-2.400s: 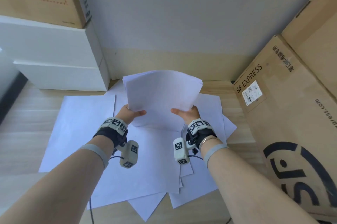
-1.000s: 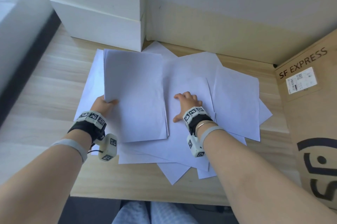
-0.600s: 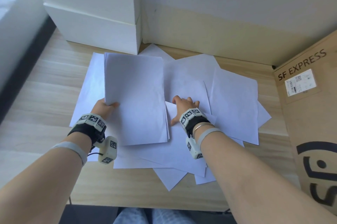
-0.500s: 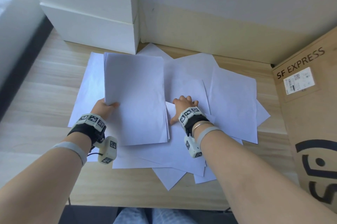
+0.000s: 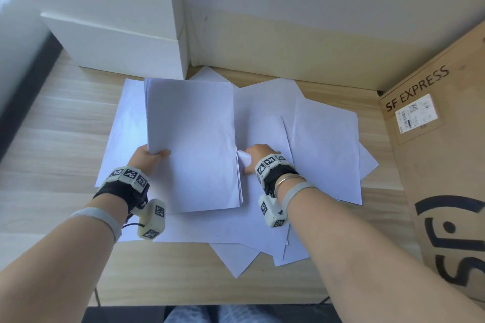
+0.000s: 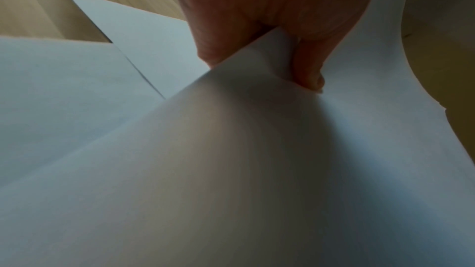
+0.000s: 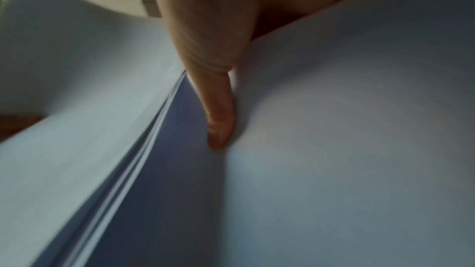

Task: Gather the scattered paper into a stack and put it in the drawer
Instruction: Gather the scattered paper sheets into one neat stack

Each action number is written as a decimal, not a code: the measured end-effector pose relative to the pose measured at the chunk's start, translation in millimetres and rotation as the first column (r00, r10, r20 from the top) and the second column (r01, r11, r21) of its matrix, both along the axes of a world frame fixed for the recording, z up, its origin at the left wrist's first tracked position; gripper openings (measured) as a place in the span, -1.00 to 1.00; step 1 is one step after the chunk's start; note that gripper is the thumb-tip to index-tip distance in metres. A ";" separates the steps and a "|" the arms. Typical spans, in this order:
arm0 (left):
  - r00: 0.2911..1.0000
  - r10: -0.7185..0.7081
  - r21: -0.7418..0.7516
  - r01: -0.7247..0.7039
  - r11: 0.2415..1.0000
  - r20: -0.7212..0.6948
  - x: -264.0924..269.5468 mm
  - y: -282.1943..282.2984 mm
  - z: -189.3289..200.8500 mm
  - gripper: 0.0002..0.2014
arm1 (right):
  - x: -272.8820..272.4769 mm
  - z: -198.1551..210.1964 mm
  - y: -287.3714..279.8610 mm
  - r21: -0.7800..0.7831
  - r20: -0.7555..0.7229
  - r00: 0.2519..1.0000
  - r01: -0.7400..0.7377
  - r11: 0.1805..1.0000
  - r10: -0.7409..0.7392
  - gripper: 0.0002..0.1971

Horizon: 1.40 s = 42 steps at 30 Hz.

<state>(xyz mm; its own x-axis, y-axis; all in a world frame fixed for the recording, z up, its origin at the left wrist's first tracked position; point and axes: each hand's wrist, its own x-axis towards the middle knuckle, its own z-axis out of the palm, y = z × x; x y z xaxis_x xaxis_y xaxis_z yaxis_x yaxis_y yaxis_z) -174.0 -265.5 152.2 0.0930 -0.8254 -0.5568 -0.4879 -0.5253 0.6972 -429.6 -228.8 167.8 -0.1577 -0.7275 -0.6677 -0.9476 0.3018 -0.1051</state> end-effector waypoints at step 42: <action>0.994 -0.067 0.095 0.059 0.994 0.088 -0.5 2.1 10.5 -0.62 | -155.3 39.1 69.6 -0.366 0.531 0.568 0.823 0.435 -0.628 -0.74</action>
